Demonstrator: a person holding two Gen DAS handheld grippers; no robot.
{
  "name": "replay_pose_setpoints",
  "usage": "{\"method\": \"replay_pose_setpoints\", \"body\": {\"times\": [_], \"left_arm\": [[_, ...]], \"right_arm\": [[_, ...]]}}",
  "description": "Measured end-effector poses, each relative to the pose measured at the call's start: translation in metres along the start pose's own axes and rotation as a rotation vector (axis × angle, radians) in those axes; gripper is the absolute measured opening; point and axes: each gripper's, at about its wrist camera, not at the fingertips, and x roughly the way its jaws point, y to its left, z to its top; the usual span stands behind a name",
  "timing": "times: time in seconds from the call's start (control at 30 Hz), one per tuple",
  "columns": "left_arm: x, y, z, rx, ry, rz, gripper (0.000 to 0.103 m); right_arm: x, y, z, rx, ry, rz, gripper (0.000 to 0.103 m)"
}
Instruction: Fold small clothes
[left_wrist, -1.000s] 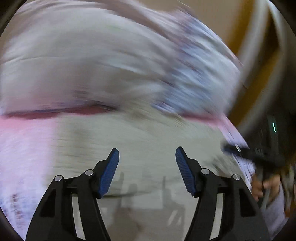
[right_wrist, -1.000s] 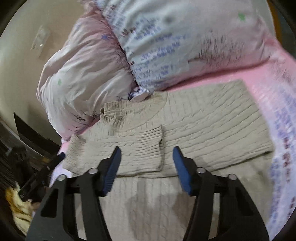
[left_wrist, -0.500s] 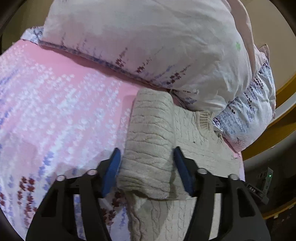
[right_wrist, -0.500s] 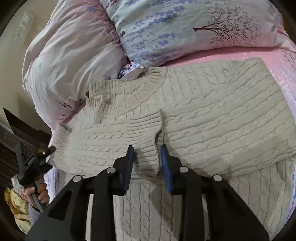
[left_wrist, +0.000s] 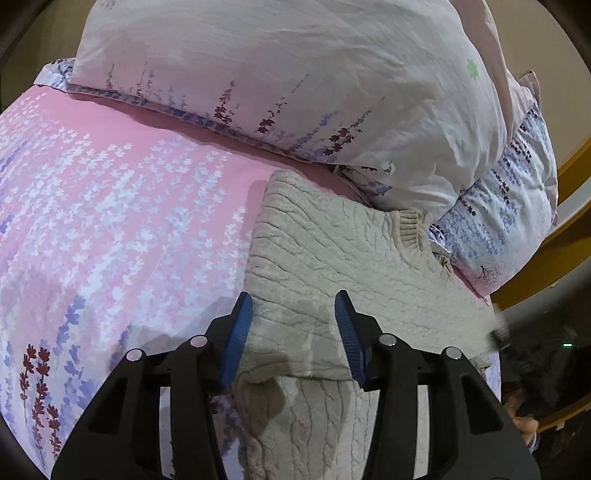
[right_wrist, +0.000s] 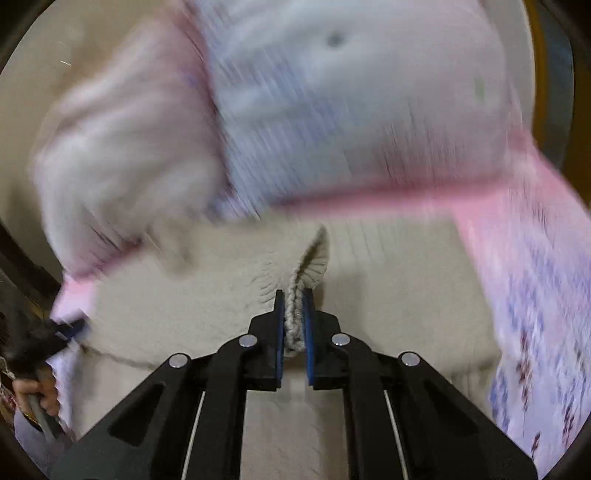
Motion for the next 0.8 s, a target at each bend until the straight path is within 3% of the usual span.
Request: {"method": "replay_pose_setpoints", "body": {"times": [0.07,0.23,0.3,0.4,0.47,0.57,0.73,0.8], "left_arm": [[0.001,-0.003,0.0,0.008,-0.002,0.006,0.047],[0.002,-0.005,-0.001,0.029,-0.004,0.027,0.046],[0.002,-0.006,-0.003,0.046,-0.007,0.054,0.036],[0.006,-0.007,-0.004,0.075,-0.01,0.095,0.013],[0.006,-0.006,-0.005,0.077,-0.026,0.111,0.007],[0.004,0.001,-0.006,0.056,-0.044,0.111,0.005],[0.001,0.0,-0.009,0.078,-0.064,0.135,0.004],[0.001,-0.004,-0.013,0.108,-0.079,0.165,0.004]], "right_arm": [[0.016,-0.009,-0.01,0.034,0.049,0.006,0.009],[0.013,-0.007,-0.009,0.015,0.014,0.012,0.009],[0.014,-0.007,-0.008,0.007,0.01,0.009,0.009],[0.013,-0.008,-0.007,0.006,-0.002,0.011,0.009],[0.002,-0.011,-0.008,-0.004,-0.049,0.026,0.009],[-0.01,-0.008,-0.006,-0.029,-0.122,0.036,0.009],[0.012,-0.015,-0.011,-0.039,-0.028,-0.031,0.01],[0.014,-0.02,-0.014,-0.031,-0.035,-0.025,0.01]]}}
